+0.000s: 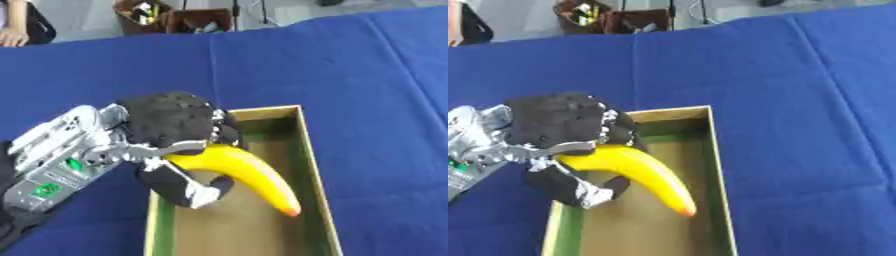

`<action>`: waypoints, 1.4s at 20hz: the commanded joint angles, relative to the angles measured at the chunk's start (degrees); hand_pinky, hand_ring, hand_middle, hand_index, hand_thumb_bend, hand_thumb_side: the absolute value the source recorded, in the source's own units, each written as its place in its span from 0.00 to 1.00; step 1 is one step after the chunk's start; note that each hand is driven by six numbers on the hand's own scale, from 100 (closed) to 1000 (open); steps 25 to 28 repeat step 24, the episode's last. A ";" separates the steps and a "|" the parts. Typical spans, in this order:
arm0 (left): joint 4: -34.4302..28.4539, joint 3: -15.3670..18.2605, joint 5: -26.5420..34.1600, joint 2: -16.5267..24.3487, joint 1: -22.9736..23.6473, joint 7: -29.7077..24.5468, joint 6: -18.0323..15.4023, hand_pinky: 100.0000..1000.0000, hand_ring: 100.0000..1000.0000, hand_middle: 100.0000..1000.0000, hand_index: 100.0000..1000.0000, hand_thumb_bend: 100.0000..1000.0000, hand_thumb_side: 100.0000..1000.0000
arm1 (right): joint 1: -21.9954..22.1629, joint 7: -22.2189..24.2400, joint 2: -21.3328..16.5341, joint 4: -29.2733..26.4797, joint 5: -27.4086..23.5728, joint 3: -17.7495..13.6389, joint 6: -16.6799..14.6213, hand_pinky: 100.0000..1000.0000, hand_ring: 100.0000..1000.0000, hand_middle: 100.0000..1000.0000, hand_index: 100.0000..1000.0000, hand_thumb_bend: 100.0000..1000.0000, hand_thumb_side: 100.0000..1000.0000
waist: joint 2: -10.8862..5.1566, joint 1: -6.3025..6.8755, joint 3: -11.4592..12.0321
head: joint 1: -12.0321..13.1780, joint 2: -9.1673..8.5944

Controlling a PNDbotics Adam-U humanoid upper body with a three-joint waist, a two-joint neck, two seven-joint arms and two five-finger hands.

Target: Pick up objects on the table and place them in the box.

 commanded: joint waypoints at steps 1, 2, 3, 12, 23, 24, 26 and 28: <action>-0.76 0.49 -0.75 0.53 -0.90 -1.28 -0.86 0.51 0.67 0.68 0.88 0.02 0.58 | -0.23 -2.62 -0.61 -1.11 -0.30 -0.36 -2.69 0.70 0.73 0.59 0.70 0.00 0.53 | -0.93 -0.25 0.06 | -0.17 -0.41; -0.76 0.51 -0.97 0.49 -0.89 -1.44 -1.02 0.52 0.69 0.69 0.89 0.05 0.61 | -0.24 -2.63 -0.61 -1.11 -0.32 -0.36 -2.68 0.70 0.73 0.59 0.70 0.00 0.53 | -0.94 -0.26 0.05 | -0.17 -0.41; -0.76 0.49 -1.15 0.44 -0.88 -1.63 -1.16 0.52 0.69 0.70 0.90 0.08 0.63 | -0.26 -2.63 -0.60 -1.11 -0.35 -0.36 -2.67 0.70 0.73 0.59 0.70 0.00 0.53 | -0.95 -0.26 0.02 | -0.16 -0.44; -0.76 3.32 -2.54 -0.42 -1.13 2.88 -2.31 0.49 0.66 0.63 0.83 0.00 0.56 | 0.00 -2.79 -0.50 -1.11 -0.50 -0.49 -2.56 0.70 0.73 0.59 0.70 0.00 0.53 | -1.29 -0.42 0.16 | -0.29 -0.44; -0.76 13.22 -1.10 -0.76 1.81 20.27 0.75 0.40 0.55 0.52 0.70 0.00 0.53 | 0.46 -3.37 -0.56 -1.11 -0.30 -0.85 -2.49 0.70 0.73 0.59 0.70 0.00 0.53 | -1.78 -0.77 1.12 | -1.02 -0.39; -0.76 14.02 -0.52 -0.77 2.26 21.67 1.10 0.40 0.54 0.52 0.70 0.00 0.53 | 0.49 -3.44 -0.60 -1.11 -0.27 -0.88 -2.53 0.70 0.73 0.59 0.70 0.00 0.53 | -1.81 -0.82 1.18 | -1.08 -0.36; -0.76 14.02 -0.52 -0.77 2.26 21.67 1.10 0.40 0.54 0.52 0.70 0.00 0.53 | 0.49 -3.44 -0.60 -1.11 -0.27 -0.88 -2.53 0.70 0.73 0.59 0.70 0.00 0.53 | -1.81 -0.82 1.18 | -1.08 -0.36; -0.76 14.02 -0.52 -0.77 2.26 21.67 1.10 0.40 0.54 0.52 0.70 0.00 0.53 | 0.49 -3.44 -0.60 -1.11 -0.27 -0.88 -2.53 0.70 0.73 0.59 0.70 0.00 0.53 | -1.81 -0.82 1.18 | -1.08 -0.36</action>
